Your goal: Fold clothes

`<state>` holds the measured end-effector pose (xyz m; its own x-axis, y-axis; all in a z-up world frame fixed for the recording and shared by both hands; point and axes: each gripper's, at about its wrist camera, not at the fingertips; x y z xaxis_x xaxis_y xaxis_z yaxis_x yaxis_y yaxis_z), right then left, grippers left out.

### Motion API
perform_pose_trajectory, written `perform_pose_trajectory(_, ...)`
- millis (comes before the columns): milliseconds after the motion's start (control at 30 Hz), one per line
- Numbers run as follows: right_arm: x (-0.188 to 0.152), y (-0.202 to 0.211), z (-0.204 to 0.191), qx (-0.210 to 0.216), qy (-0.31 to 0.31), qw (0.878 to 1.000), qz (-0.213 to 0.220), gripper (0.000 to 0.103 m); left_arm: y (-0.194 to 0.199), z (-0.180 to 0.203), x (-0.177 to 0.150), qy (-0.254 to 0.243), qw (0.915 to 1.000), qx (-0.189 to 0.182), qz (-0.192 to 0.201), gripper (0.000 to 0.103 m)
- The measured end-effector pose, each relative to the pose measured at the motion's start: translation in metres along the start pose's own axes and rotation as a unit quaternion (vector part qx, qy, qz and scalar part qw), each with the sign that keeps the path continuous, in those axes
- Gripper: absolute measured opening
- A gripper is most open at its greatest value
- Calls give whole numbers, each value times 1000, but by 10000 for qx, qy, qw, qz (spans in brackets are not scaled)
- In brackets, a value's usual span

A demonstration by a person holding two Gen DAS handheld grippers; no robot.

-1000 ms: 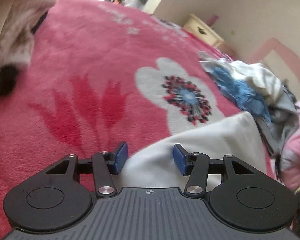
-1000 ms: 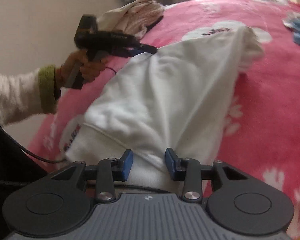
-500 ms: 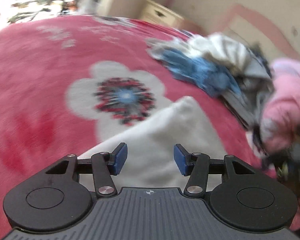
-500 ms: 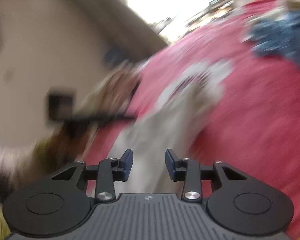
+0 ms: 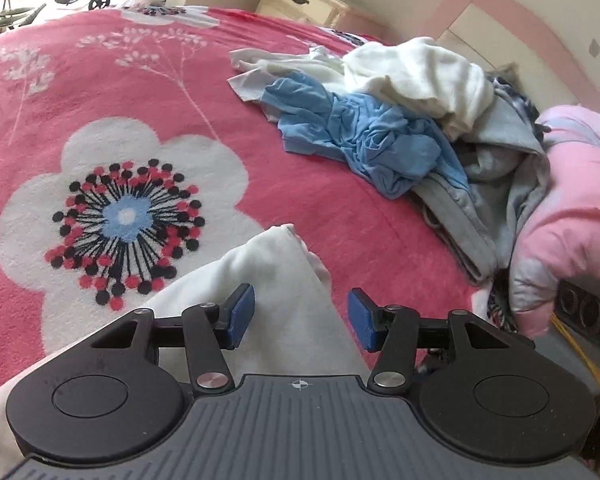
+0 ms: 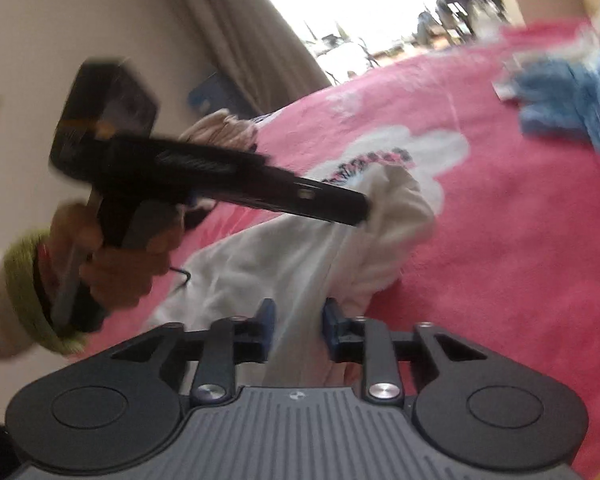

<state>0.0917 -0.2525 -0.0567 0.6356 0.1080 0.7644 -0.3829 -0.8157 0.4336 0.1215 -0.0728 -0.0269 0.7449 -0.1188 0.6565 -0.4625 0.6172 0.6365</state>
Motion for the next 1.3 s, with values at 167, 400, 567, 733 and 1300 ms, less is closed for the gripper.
perform_pose_trajectory(167,-3,-6,-31,-168,1114,9936,62,20,-5,8,1,-171,9997,183,-12,51)
perform_pose_trajectory(400,7,14,-3,-60,443,9981,434,24,-9,11,-6,-454,9972,582,153,15)
perform_pose_trajectory(567,16,26,80,-294,-1715,9809,871,39,8,-2,-6,-29,9987,360,351,6)
perform_pose_trajectory(733,17,-3,118,-119,-2631,9601,943,39,20,-6,-8,162,9988,121,457,6)
perform_pose_trajectory(1300,9,-43,133,1362,-3388,9279,761,15,44,-21,-13,513,9960,-132,726,6)
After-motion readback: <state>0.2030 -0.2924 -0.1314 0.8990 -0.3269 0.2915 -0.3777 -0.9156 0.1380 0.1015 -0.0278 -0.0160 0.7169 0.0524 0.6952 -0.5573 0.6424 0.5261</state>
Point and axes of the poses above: each gripper's, at about its wrist camera, not at the fingertips, and y roughly against the way its jaws point, z to its right, x to its top, and after that the axes turned 9 degrees about z, right-handed
